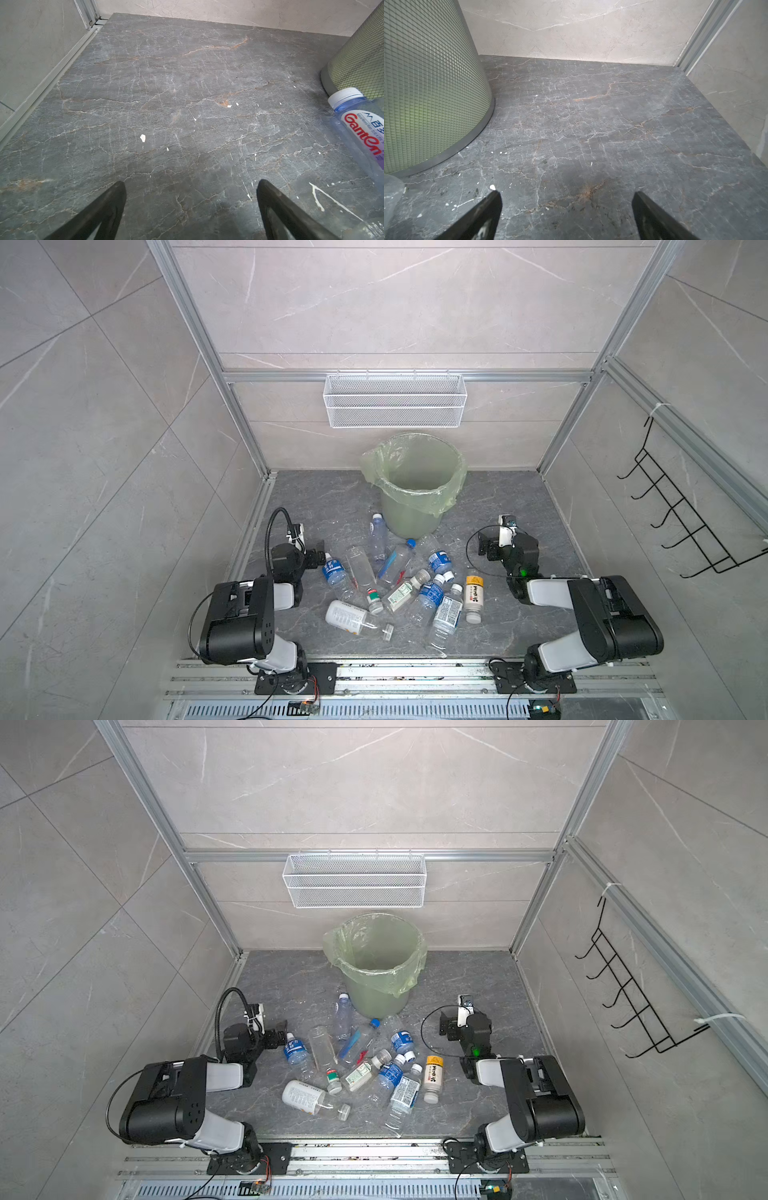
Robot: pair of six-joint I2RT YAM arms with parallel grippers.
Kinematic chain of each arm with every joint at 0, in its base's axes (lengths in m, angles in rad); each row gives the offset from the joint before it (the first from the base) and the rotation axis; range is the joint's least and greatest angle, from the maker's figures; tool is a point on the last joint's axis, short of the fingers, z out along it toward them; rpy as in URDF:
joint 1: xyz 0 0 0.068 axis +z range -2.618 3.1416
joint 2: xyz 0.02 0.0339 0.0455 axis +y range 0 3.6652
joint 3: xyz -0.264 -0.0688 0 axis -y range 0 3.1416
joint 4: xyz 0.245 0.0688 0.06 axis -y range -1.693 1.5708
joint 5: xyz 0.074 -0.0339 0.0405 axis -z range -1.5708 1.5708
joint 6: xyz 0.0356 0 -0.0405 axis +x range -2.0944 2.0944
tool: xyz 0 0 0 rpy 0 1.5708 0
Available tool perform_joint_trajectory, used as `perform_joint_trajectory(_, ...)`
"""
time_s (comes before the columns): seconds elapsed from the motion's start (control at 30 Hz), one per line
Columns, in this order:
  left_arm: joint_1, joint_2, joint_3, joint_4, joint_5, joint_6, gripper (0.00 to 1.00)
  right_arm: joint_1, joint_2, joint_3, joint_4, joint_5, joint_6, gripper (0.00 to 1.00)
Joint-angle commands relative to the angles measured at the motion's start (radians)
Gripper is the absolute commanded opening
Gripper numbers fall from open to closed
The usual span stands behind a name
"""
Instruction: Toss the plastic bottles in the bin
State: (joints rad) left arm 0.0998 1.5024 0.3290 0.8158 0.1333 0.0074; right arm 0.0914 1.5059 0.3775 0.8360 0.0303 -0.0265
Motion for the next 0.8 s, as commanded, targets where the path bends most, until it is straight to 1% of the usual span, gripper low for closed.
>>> perform_joint_trajectory(0.0, -0.003, -0.004, 0.026, 0.036, -0.001, 0.003, 1.0, 0.007, 0.01, -0.009, 0.022, 0.013, 0.012, 0.99)
perform_joint_trajectory(0.23, -0.002, -0.004, 0.027, 0.036, 0.002, 0.001, 1.0, 0.008, 0.01, -0.009, 0.022, 0.014, 0.011, 0.99)
perform_joint_trajectory(0.33, -0.002, -0.003, 0.036, 0.021, -0.041, -0.014, 1.0, 0.008, 0.01, -0.01, 0.022, 0.013, 0.011, 0.99)
perform_joint_trajectory(0.63, -0.003, -0.002, 0.038, 0.017, -0.057, -0.01, 1.0, 0.008, 0.011, -0.007, 0.021, 0.014, 0.013, 0.99)
perform_joint_trajectory(0.7, -0.005, -0.002, 0.041, 0.015, -0.103, -0.023, 1.0, 0.007, 0.011, -0.007, 0.021, 0.013, 0.013, 0.99)
perform_joint_trajectory(0.77, -0.01, -0.005, 0.037, 0.018, -0.125, -0.025, 1.0, 0.007, 0.009, -0.011, 0.025, 0.012, 0.012, 0.99)
